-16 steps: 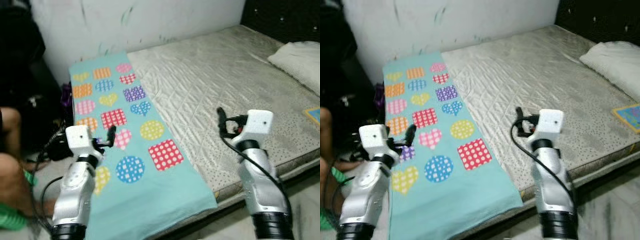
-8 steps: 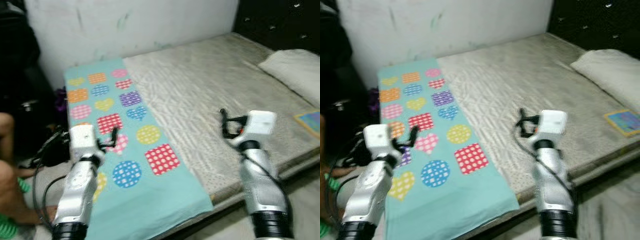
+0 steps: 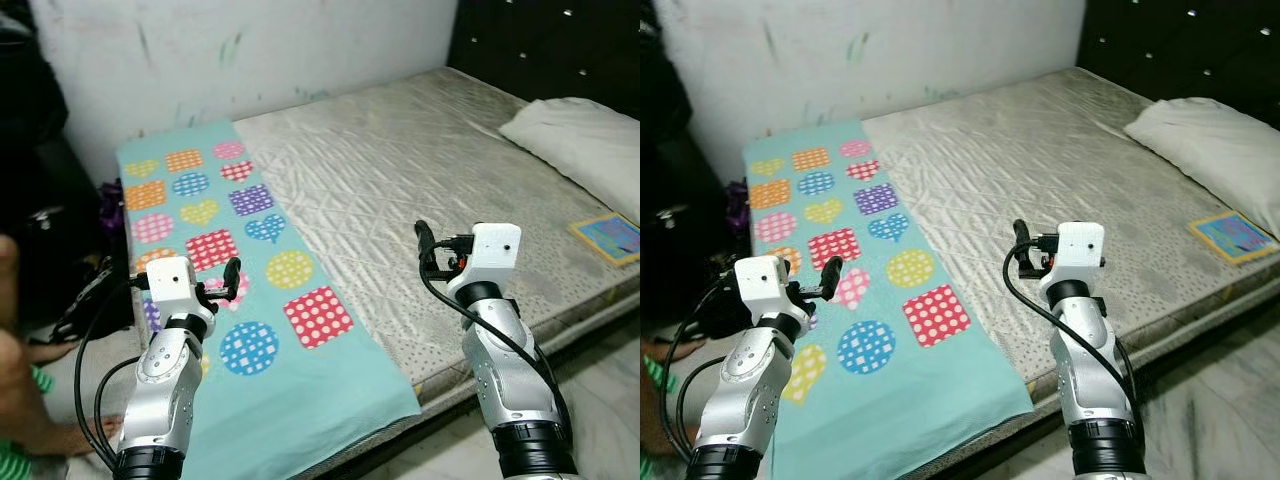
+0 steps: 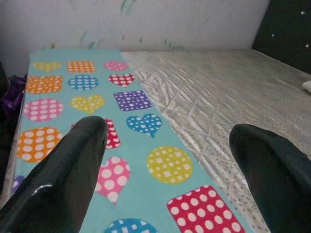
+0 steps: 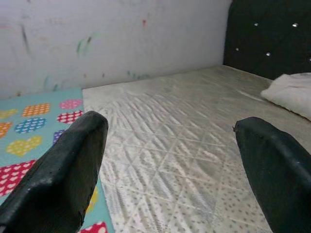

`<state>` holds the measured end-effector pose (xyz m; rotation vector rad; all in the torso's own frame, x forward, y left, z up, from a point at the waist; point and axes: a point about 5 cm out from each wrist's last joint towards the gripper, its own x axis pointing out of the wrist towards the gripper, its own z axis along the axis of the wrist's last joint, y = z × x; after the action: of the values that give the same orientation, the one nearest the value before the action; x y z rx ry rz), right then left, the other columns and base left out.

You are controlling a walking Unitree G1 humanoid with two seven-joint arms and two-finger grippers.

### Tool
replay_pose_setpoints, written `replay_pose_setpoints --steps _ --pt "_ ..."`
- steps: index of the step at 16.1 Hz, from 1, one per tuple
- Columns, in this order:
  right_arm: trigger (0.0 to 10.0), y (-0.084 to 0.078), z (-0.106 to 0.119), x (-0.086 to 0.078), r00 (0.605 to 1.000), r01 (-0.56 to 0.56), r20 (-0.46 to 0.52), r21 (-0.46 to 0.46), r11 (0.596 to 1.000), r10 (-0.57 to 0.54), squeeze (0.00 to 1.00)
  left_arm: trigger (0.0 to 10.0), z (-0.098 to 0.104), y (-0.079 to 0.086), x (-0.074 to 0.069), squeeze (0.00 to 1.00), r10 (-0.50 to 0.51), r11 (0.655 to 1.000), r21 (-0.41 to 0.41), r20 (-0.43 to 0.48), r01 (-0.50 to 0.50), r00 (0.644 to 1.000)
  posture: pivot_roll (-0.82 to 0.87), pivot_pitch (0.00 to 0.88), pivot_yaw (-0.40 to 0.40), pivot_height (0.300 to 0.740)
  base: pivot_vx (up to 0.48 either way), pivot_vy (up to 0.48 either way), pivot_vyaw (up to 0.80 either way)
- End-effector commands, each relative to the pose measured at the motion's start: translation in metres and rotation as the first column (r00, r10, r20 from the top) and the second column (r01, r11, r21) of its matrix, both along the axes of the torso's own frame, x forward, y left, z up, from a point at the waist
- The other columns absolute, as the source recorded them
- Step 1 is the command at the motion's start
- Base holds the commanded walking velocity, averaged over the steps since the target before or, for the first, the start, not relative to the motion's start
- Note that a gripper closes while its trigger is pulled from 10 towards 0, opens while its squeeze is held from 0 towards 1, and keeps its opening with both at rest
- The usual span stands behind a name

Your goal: Clean up the room

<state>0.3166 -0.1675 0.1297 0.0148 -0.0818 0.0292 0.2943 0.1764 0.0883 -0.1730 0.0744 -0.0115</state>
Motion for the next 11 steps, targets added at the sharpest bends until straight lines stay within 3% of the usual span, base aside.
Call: replay_pose_setpoints --steps 1,3,11 --pt "10.0 0.0017 -0.0004 0.0012 1.0 -0.008 -0.003 0.003 1.0 0.008 0.0 10.0 0.0006 0.0026 0.0006 0.0 0.008 1.0 0.001 0.001 -0.008 1.0 -0.19 0.0 0.073 0.74 0.0 0.0 0.0" --pt "10.0 0.0003 0.0002 0.002 1.0 -0.006 -0.003 -0.001 1.0 0.006 0.0 10.0 0.0005 0.0019 0.0007 0.0 0.007 1.0 -0.002 0.001 -0.007 1.0 -0.19 0.0 0.073 0.74 0.0 0.0 -0.32" --pt "10.0 -0.0004 -0.0001 0.0013 1.0 -0.005 0.001 -0.006 1.0 0.005 0.0 10.0 0.0013 -0.0001 0.0021 0.0 -0.019 1.0 -0.014 0.004 0.019 1.0 -0.2 0.0 0.079 0.74 0.0 0.0 -0.79"
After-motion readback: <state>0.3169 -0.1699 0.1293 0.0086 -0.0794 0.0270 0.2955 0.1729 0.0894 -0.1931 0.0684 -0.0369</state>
